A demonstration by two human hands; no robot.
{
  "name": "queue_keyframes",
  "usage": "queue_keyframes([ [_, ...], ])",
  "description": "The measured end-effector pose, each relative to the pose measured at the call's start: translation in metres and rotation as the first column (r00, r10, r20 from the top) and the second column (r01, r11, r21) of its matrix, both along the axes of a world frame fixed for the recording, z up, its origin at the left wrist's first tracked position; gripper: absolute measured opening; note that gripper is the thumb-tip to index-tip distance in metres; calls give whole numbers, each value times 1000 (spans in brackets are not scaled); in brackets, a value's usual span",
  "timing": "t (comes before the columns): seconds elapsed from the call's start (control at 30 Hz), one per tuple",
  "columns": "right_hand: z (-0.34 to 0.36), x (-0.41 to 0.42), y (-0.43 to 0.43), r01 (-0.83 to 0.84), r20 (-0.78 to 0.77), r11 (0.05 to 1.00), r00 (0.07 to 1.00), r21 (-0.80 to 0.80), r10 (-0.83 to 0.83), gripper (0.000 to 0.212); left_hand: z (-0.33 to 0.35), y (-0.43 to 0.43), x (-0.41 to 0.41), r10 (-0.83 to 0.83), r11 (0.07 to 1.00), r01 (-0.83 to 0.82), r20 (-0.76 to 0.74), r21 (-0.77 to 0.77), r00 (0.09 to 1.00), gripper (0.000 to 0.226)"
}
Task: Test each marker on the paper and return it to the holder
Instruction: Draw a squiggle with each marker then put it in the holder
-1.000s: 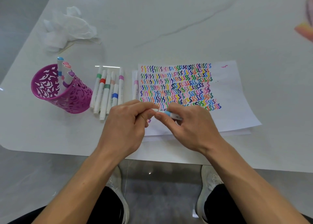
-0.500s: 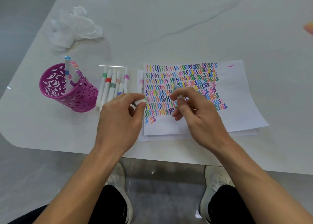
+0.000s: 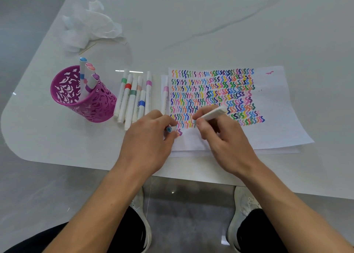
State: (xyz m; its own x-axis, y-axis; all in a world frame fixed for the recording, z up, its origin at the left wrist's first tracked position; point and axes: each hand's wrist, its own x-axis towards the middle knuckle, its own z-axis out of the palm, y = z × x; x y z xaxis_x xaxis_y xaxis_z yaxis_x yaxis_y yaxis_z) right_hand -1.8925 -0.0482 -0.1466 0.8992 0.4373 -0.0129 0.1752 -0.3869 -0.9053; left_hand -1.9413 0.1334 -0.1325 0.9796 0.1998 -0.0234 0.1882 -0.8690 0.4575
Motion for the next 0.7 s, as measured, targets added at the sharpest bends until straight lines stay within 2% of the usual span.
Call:
queue_keyframes([
  [0.17,3,-6,5,47,-52,992,998,116,-41,19,-3,0,0,-1,999,1,-5,43,1000,27],
  [0.27,1,-8,5,90,-134,978,989,189,-65,7,-4,-1,0,2,998,-3,2,62,1000,26],
  [0.47,-8,-11,8,146,-129,979,983,141,-128,12,-4,-3,0,5,997,-6,12,80,1000,25],
  [0.7,-13,-9,9,147,-148,979,981,138,-127,14,-5,-4,2,11,996,-13,24,93,1000,25],
])
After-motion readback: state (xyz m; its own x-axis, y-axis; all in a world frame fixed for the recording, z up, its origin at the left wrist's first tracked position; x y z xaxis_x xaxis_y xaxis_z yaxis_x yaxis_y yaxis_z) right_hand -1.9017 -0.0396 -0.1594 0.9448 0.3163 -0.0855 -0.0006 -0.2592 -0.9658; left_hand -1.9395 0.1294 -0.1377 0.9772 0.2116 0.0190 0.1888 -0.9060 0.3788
